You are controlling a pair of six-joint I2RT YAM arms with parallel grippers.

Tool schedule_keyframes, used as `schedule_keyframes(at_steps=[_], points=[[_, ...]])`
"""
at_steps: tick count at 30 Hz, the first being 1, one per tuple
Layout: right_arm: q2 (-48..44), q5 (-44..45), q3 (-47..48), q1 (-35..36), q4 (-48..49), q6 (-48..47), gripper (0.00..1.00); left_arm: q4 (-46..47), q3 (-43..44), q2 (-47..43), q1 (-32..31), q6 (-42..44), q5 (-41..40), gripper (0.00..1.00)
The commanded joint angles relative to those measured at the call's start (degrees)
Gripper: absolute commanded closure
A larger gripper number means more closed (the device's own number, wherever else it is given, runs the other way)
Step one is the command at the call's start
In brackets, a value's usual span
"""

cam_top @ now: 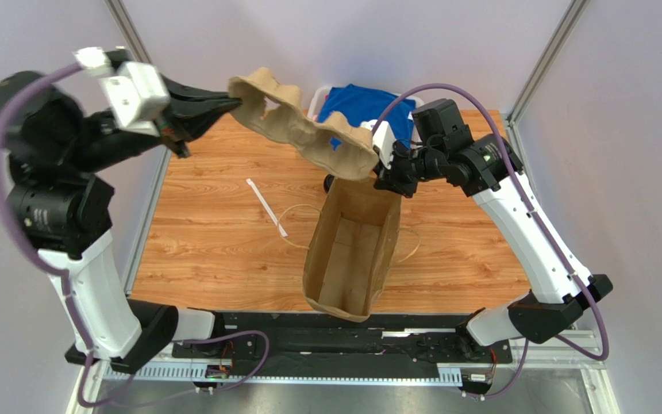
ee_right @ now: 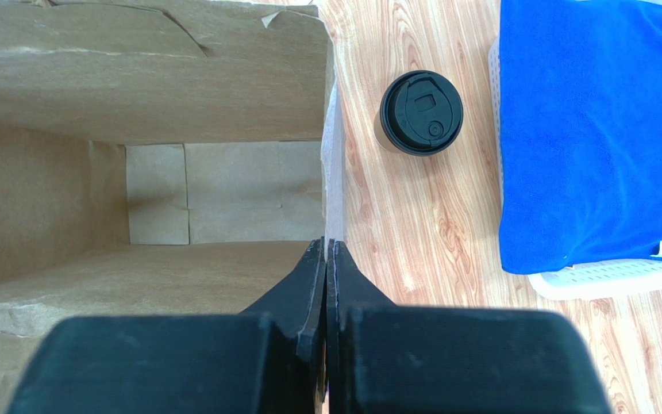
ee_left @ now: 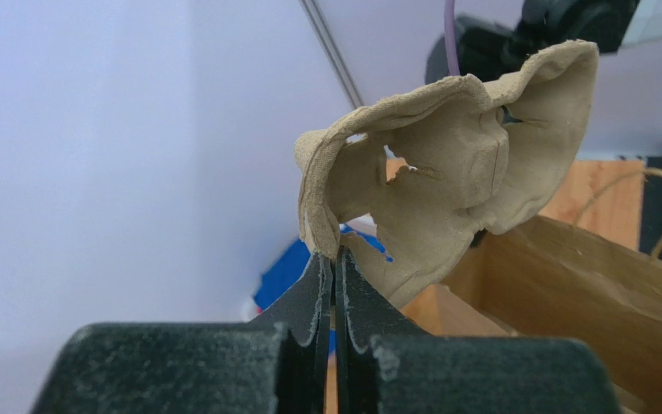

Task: Pack the takeout coffee

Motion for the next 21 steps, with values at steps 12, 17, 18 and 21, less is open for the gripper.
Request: schedule_keyframes(at_steps=[12,17,18,21], points=[[-1.0,0.5,-3.0,-0.3,3.0,5.7,1.00,-27.0,-7.4,0.9,-45.6,46.2,-48.0,1.00],[0.4,0.8,-0.6,-0.2,3.0,5.7,1.00,-34.4,-2.0,6.3,-59.1,49.2,-62.5,1.00],[0.6,0.8,-0.5,-0.2,3.0,5.8,1.00,-35.5,-0.8,8.3,-62.0,49.9,-64.4,1.00],[1.0,0.5,0.6,0.0,3.0,6.3,1.00,-37.3,-1.8,10.7,-67.9,50.9,-71.2,1.00]])
